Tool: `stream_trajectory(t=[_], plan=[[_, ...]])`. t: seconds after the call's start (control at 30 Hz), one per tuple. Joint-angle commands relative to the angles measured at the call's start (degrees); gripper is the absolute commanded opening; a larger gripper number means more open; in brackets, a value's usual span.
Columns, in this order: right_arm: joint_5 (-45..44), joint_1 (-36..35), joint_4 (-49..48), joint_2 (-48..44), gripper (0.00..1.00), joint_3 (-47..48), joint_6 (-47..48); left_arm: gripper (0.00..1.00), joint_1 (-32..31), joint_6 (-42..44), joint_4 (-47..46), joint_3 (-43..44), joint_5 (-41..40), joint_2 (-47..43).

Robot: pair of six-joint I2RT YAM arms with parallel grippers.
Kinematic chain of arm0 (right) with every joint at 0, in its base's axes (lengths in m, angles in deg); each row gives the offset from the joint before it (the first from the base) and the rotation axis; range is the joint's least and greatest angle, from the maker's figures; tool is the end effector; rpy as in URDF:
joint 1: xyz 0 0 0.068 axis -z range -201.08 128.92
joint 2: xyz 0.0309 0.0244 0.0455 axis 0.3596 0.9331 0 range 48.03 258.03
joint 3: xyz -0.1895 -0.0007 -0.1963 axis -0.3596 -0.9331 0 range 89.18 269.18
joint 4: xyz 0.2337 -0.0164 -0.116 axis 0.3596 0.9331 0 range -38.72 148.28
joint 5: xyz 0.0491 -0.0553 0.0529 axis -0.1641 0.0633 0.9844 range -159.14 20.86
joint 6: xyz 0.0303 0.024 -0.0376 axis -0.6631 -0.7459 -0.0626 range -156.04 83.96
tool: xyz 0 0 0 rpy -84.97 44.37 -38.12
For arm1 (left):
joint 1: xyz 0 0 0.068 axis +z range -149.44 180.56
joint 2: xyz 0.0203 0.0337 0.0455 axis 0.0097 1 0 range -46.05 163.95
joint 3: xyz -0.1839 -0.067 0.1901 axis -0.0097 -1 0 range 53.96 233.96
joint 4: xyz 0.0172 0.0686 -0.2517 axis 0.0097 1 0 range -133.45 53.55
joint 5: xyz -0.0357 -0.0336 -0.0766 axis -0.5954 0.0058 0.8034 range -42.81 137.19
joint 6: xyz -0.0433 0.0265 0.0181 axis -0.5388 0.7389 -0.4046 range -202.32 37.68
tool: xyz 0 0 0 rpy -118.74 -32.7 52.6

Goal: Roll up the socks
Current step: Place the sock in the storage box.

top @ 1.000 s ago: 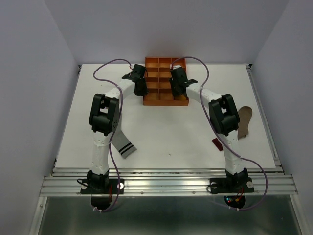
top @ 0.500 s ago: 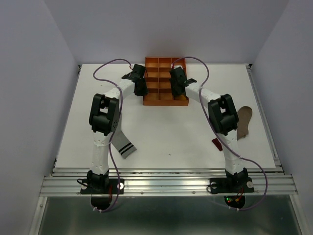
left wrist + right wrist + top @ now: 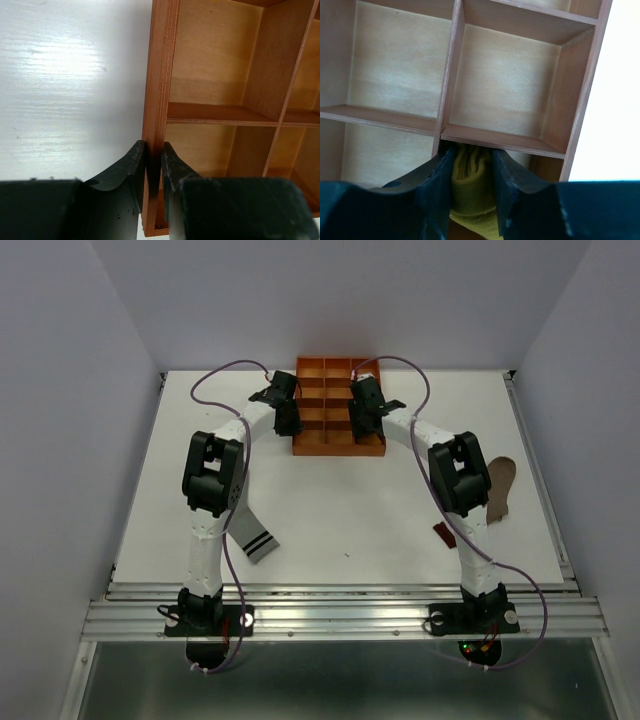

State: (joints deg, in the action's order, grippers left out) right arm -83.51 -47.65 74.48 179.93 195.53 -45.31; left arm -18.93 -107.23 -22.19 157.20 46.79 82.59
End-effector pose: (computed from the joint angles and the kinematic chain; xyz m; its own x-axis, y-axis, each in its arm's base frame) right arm 0.4645 0.2223 0.1770 -0.7098 -0.1806 -0.6808 -0.1749 0.9815 -0.0780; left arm 0.4782 -0.1690 0.1892 -0.7604 -0.1776 -0.6247 0.0097 0.9587 -0.2844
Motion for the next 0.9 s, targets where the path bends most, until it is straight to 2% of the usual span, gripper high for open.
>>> stream_trajectory(t=[0.0,0.2,0.37,0.87], plan=[[1.54,0.55,14.16,1.79,0.45,-3.34,1.89,0.0,1.73,-2.6,-1.22,0.29,-1.71,1.97],[0.92,0.55,13.63,0.56,0.45,0.18,2.16,0.0,1.64,-2.78,-1.22,-0.15,-2.06,1.44],[1.98,0.55,12.31,-1.29,0.5,0.62,2.77,0.0,1.38,-2.69,-1.22,0.2,-1.79,1.79],[1.8,0.55,8.53,-6.56,0.52,1.76,3.21,0.0,1.29,-3.13,-0.87,0.91,-1.71,2.32]])
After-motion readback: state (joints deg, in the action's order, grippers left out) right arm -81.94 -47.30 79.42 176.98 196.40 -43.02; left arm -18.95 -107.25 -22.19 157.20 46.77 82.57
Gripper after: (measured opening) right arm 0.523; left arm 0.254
